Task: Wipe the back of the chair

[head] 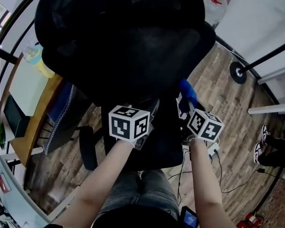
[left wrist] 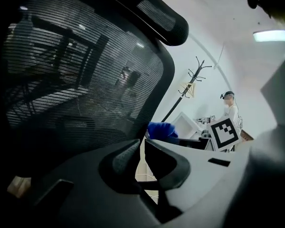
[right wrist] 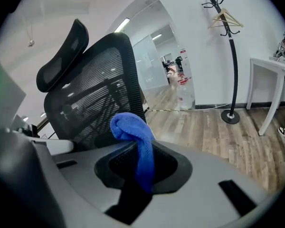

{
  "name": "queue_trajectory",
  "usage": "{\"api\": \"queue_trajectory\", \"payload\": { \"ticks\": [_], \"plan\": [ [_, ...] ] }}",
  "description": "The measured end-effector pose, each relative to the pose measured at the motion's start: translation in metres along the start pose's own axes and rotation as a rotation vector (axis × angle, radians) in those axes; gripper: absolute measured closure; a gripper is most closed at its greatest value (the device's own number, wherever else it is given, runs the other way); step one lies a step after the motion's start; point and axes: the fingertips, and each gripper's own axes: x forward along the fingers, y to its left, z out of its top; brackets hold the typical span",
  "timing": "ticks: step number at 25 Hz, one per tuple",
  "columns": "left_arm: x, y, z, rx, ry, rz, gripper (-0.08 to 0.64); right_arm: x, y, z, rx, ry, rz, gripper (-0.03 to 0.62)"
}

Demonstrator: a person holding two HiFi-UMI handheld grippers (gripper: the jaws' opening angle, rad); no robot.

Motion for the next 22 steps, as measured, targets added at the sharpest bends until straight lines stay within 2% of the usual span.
{"api": "queue_trajectory", "payload": {
  "ticks": [4, 13, 22],
  "plan": [
    [-0.021, -0.003, 0.003, 0.016, -0.030, 0.012, 0.518, -0.021, 0.027, 0.006, -0.034, -0.017, 0.050, 0.508],
    [-0.098, -0.020, 0.020, 0.029, -0.150, 0.012, 0.519, -0.091, 0.109, 0.027, -0.074, -0.134, 0.200, 0.508],
    [-0.182, -0.042, 0.008, 0.060, -0.245, 0.013, 0.518, -0.167, 0.170, 0.016, -0.127, -0.220, 0.274, 0.508]
  ]
}}
